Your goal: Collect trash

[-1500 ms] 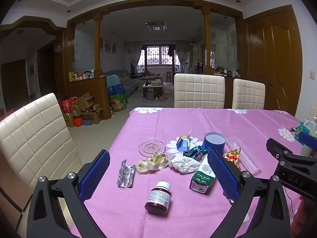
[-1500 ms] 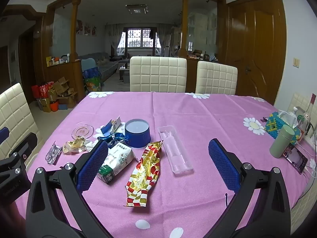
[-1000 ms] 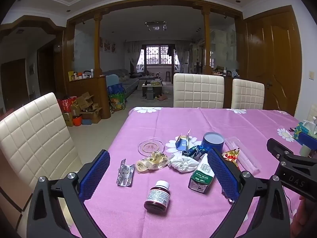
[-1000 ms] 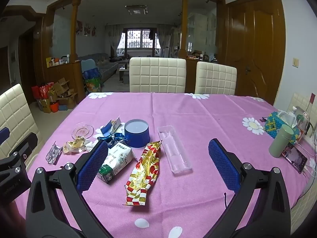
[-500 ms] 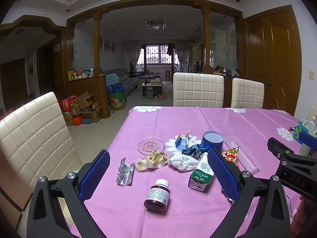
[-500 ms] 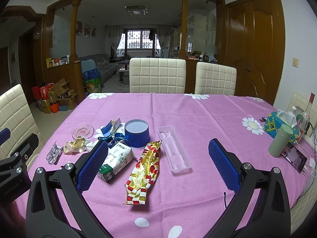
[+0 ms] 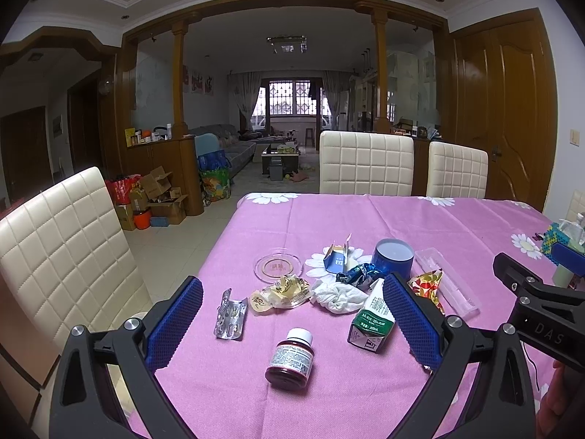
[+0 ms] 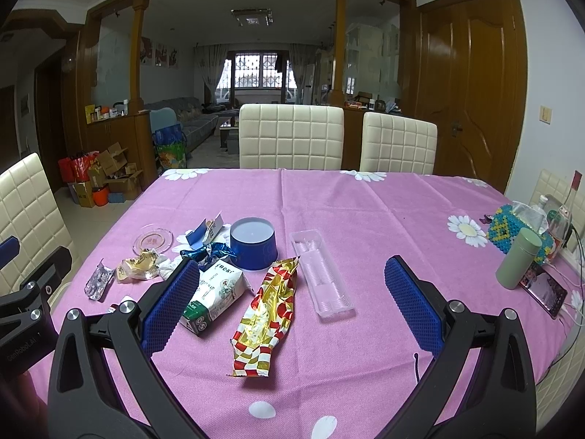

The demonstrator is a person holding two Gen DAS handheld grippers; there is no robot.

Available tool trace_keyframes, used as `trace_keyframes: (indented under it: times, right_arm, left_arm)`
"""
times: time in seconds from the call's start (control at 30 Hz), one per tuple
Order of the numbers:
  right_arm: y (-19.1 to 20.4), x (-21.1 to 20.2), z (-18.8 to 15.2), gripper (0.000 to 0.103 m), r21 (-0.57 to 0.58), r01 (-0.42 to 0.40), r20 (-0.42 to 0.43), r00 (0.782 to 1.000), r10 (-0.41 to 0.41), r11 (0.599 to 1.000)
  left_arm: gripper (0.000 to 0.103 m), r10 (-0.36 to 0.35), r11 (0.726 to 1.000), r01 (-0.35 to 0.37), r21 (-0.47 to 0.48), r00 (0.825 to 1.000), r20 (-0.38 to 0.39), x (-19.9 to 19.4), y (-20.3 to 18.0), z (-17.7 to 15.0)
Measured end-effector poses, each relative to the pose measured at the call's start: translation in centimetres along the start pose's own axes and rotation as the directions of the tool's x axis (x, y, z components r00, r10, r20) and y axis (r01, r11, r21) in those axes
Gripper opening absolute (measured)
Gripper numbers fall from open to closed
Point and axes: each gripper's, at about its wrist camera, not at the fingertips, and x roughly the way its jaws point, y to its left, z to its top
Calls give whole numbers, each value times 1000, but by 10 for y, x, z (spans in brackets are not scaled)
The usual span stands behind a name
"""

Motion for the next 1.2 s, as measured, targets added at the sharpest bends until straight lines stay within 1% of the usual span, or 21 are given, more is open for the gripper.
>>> trace_keyframes:
  times: [0.1,0.17,0.23,0.27,0.5,0.53,0.77,0.87,1.07,1.2]
  right_arm:
    - [0,-2,0,100,-1,0,1,1000,0,1000]
    - [2,9,0,100,1,0,1,1000,0,1000]
    - [1,7,0,100,2,1,0,1000,-1,1000]
    - [1,6,0,100,3,0,1,1000,0,1000]
    - [2,7,0,100,2,0,-1,1000,0,1000]
    - [2,8,0,100,2,0,-1,1000,0,1000]
    - [4,12,-3,100,4,0,-6,1000,0,1000]
    - [2,18,-9,100,8,0,-14,1000,0,1000]
    - [1,29,-8,100,12,-4,-42,999,4,1000]
    - [-1,38,-9,100,19,-6,-71,997,7,1000]
  left_arm:
    - [97,-1,1000,1,0,1000,0,-2,0,-1]
    - [97,-1,1000,1,1,1000,-2,-3,0,-2]
    - [97,-2,1000,2,0,1000,-2,-4,0,-4]
    - [97,0,1000,0,1,1000,-2,2,0,0]
    - [97,-2,1000,2,3,1000,-3,0,1,-6]
    - [97,-3,1000,3,2,1000,-10,6,0,-2]
    - [97,-12,1000,12,3,1000,-17,7,-3,-4]
    - [97,-14,1000,14,3,1000,-20,9,-3,-3]
    - [97,-25,1000,25,7,999,-42,15,-6,-3]
    - [97,-31,999,31,5,997,-71,23,-6,-5]
